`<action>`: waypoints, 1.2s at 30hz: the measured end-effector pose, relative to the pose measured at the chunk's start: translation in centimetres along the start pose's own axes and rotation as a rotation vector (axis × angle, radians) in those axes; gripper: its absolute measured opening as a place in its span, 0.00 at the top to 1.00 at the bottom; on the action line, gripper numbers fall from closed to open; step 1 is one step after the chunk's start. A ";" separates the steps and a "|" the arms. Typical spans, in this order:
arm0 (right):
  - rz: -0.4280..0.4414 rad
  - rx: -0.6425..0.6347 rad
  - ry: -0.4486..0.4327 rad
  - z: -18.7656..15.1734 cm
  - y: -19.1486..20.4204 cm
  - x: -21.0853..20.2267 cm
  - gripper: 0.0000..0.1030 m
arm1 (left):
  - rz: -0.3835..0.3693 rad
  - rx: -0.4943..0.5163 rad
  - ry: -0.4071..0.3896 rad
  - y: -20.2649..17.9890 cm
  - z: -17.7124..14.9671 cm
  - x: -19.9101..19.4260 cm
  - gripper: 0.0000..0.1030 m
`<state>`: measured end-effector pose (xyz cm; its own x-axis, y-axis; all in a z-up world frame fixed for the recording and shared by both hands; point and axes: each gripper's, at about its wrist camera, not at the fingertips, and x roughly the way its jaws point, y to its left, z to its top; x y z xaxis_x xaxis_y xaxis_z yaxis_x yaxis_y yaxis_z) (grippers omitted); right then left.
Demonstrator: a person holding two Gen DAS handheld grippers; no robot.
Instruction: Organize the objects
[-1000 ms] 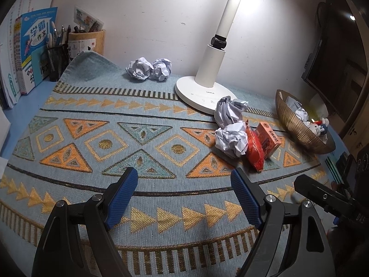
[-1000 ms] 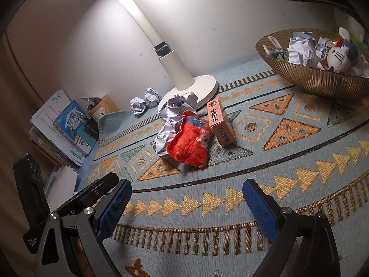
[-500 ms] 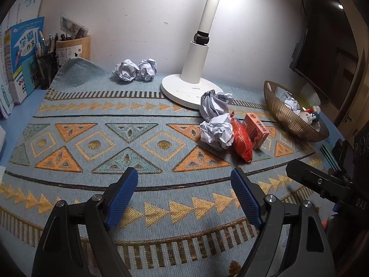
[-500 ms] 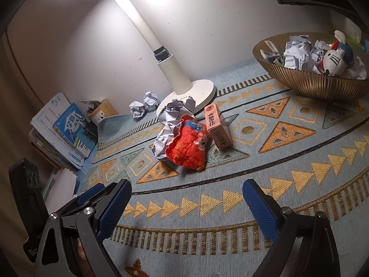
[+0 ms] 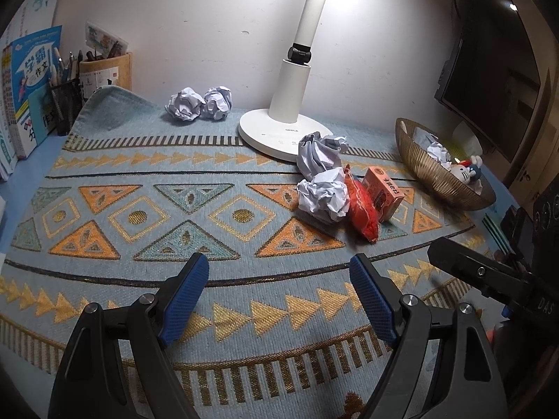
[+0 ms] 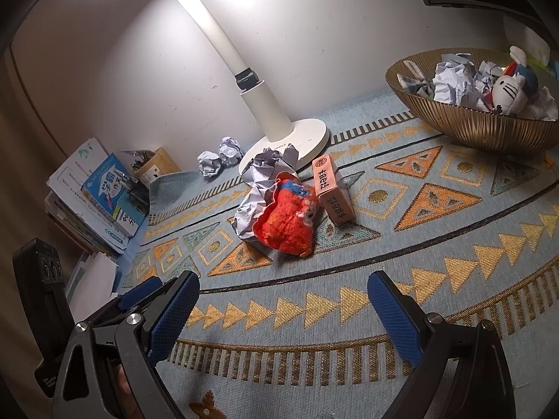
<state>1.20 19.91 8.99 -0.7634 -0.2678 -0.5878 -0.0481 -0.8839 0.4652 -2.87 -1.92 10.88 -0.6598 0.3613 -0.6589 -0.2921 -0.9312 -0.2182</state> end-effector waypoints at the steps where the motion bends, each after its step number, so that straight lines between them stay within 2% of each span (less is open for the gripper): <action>1: 0.000 0.000 -0.001 0.0 0.0 0.0 0.06 | 0.000 0.000 0.000 0.0 0.0 0.0 0.21; 6: 0.003 0.000 -0.004 -0.1 0.0 0.0 0.06 | 0.001 -0.006 -0.004 0.1 0.0 0.0 0.21; 9: 0.004 0.008 -0.015 0.0 -0.2 -0.3 0.06 | -0.002 -0.051 -0.002 1.0 0.3 0.0 0.21; 13: -0.002 0.011 -0.041 -0.1 -0.4 -1.0 0.06 | -0.052 -0.126 0.068 3.0 1.3 -0.2 0.21; 15: 0.000 0.011 -0.024 -0.1 -0.3 -0.6 0.06 | -0.043 -0.100 0.066 3.2 2.4 -0.6 0.21; 17: -0.035 -0.011 0.008 -0.1 0.1 0.2 0.08 | -0.051 -0.049 0.083 2.7 3.9 -0.3 0.21; 18: -0.069 -0.027 0.023 0.0 0.4 0.6 0.09 | -0.076 -0.024 0.098 2.3 4.6 0.2 0.21; 22: -0.118 -0.034 0.084 2.3 0.9 1.7 0.30 | -0.171 0.028 0.147 0.6 6.8 3.8 0.21; 25: -0.172 -0.047 0.085 5.0 0.6 2.2 0.36 | -0.226 0.039 0.166 -0.2 7.3 6.2 0.21; 27: -0.211 -0.083 0.058 6.1 0.6 2.9 0.37 | -0.216 0.035 0.166 -0.3 7.2 7.3 0.22; 30: -0.237 -0.095 0.074 6.7 0.3 5.3 0.39 | -0.212 0.012 0.191 0.2 6.7 8.4 0.25; 33: -0.279 -0.094 0.087 6.7 -0.1 7.4 0.48 | -0.223 0.005 0.205 0.2 6.2 8.9 0.25; 36: -0.294 -0.098 0.103 6.3 -0.6 8.8 0.61 | -0.221 0.029 0.205 -0.6 6.2 9.3 0.25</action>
<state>-9.56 20.54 7.66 -0.6568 -0.0284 -0.7535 -0.1905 -0.9606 0.2023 -13.12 2.25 9.36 -0.4256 0.5349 -0.7299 -0.4343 -0.8284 -0.3538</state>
